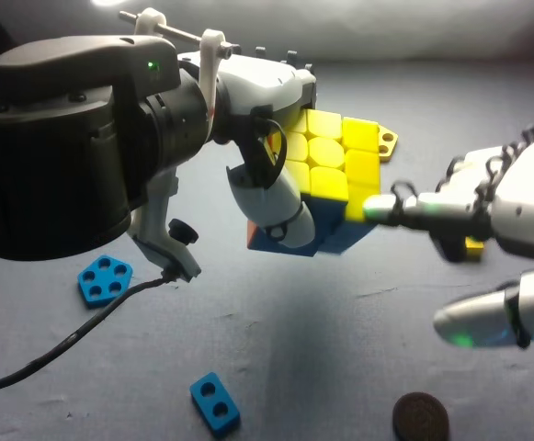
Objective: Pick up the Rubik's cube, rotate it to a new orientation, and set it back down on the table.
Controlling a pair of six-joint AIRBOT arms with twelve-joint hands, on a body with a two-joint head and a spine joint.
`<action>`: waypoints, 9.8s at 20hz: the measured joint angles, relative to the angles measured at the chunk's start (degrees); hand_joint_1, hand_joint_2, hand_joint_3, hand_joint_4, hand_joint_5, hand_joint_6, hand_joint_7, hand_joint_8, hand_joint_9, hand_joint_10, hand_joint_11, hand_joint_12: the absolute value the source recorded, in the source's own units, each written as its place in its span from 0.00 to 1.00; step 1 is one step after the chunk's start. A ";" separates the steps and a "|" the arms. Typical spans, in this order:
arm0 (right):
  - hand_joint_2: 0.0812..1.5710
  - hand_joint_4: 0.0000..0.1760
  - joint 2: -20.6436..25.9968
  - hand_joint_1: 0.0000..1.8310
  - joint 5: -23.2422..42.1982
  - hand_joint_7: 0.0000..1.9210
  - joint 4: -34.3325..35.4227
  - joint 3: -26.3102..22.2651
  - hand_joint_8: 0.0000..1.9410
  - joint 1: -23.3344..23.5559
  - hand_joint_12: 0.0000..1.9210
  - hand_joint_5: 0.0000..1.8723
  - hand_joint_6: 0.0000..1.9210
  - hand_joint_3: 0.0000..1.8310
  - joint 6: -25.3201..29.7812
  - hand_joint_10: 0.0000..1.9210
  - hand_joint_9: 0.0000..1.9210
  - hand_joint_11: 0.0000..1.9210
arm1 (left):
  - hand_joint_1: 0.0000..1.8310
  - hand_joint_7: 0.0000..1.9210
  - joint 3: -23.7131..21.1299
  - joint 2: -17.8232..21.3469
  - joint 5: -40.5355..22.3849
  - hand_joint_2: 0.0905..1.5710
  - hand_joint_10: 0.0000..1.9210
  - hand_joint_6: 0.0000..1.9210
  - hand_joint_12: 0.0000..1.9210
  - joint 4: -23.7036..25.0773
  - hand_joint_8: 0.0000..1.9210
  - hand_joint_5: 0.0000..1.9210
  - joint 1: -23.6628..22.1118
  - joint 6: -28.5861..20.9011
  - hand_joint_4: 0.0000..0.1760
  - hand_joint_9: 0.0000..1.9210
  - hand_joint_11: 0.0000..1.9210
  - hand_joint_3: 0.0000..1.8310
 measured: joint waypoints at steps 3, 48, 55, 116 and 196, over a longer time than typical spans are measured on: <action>0.78 0.00 -0.52 0.00 -1.38 0.19 -0.15 -0.28 0.67 -0.09 1.00 0.03 0.00 0.00 0.04 0.93 0.16 0.09 | 0.51 0.21 0.00 0.00 0.09 0.94 1.00 0.98 1.00 0.22 1.00 0.19 -0.26 0.00 0.16 0.14 0.17 0.00; 0.79 0.00 -2.40 0.00 -12.92 0.18 10.05 1.22 0.66 5.29 1.00 0.03 0.00 0.00 1.25 0.92 0.16 0.08 | 0.52 0.21 0.42 0.24 -0.15 0.93 1.00 0.98 1.00 -0.37 0.98 0.21 -0.68 -0.39 0.18 0.15 0.17 0.00; 0.79 0.00 2.25 0.00 -13.68 0.19 9.73 -3.19 0.66 5.22 1.00 0.06 0.01 0.00 1.25 0.92 0.16 0.09 | 0.52 0.21 0.42 0.24 -0.26 0.93 1.00 0.97 1.00 -0.37 0.99 0.20 -0.68 -0.39 0.18 0.15 0.18 0.00; 0.79 0.00 -15.58 0.00 -18.78 0.19 16.87 10.16 0.66 6.75 1.00 0.06 0.00 0.00 0.20 0.92 0.17 0.11 | 0.51 0.21 0.81 0.37 -1.70 0.94 1.00 0.99 1.00 0.42 0.99 0.19 -1.51 -0.24 0.17 0.17 0.19 0.00; 0.77 0.00 0.52 0.00 -2.86 0.06 12.96 8.87 0.00 4.24 0.21 0.02 0.00 0.00 -3.74 0.00 0.08 0.00 | 0.20 0.00 6.12 0.37 7.30 0.50 0.00 0.00 0.00 54.97 0.00 0.00 22.88 -69.77 0.11 0.00 0.00 0.00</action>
